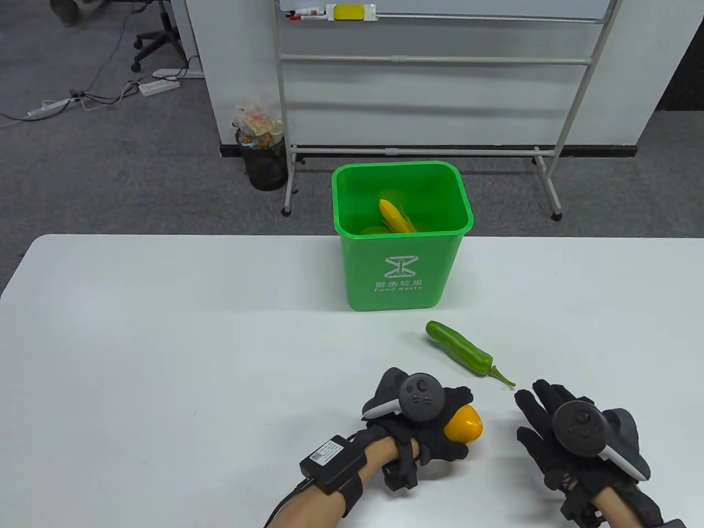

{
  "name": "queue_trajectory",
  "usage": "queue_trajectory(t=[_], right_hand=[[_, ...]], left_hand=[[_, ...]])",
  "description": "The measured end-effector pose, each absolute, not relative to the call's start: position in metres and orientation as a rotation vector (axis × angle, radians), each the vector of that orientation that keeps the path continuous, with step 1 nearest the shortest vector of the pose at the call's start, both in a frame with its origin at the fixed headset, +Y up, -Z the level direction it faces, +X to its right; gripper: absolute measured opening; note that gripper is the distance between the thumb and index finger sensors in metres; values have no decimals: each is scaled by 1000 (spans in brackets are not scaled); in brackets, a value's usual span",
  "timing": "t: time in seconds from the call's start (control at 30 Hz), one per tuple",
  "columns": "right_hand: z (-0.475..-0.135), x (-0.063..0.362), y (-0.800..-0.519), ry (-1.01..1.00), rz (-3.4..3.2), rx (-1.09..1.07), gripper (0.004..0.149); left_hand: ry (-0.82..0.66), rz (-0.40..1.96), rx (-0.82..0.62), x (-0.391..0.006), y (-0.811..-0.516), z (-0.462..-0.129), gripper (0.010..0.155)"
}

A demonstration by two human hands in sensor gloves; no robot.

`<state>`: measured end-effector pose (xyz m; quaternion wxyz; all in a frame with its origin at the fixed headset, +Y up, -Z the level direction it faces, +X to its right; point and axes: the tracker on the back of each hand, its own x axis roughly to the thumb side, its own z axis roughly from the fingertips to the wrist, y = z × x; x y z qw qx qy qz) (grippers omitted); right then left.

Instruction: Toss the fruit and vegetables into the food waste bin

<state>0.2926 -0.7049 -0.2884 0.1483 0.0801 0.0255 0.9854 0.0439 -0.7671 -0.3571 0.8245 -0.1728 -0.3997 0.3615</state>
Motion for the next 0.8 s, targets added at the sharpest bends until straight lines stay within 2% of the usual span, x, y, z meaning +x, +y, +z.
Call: queue_trajectory(t=[0.17, 0.23, 0.3, 0.37, 0.43, 0.5, 0.53, 0.57, 0.63, 0.7, 0.8], right_hand=[[-290, 289, -708, 93, 2845, 238, 71], [-291, 287, -710, 104, 2854, 240, 71], [-292, 285, -711, 107, 2865, 242, 71], [-292, 283, -712, 103, 2874, 252, 71], [-292, 281, -713, 105, 2884, 256, 71], [-292, 279, -714, 116, 2882, 255, 71], [-292, 279, -714, 122, 2881, 253, 71], [-292, 278, -715, 126, 2884, 254, 71], [-290, 277, -713, 119, 2885, 258, 71], [-290, 278, -710, 105, 2867, 259, 72], [-290, 282, -711, 113, 2853, 247, 72]], left_hand=[[-781, 1280, -564, 15, -778, -336, 100], [-761, 1533, -673, 15, -771, -329, 100], [-798, 1712, -724, 21, -743, -332, 100], [-904, 1799, -611, 25, -687, -353, 100], [-920, 1912, -382, 22, -610, -394, 99], [-735, 1974, -261, 13, -569, -426, 102], [-550, 1962, -224, 6, -556, -448, 107], [-412, 1909, -246, -1, -554, -461, 111], [-288, 1877, -230, -12, -565, -468, 112], [-246, 1941, -178, -24, -586, -471, 110], [-238, 1949, -217, -33, -612, -466, 107]])
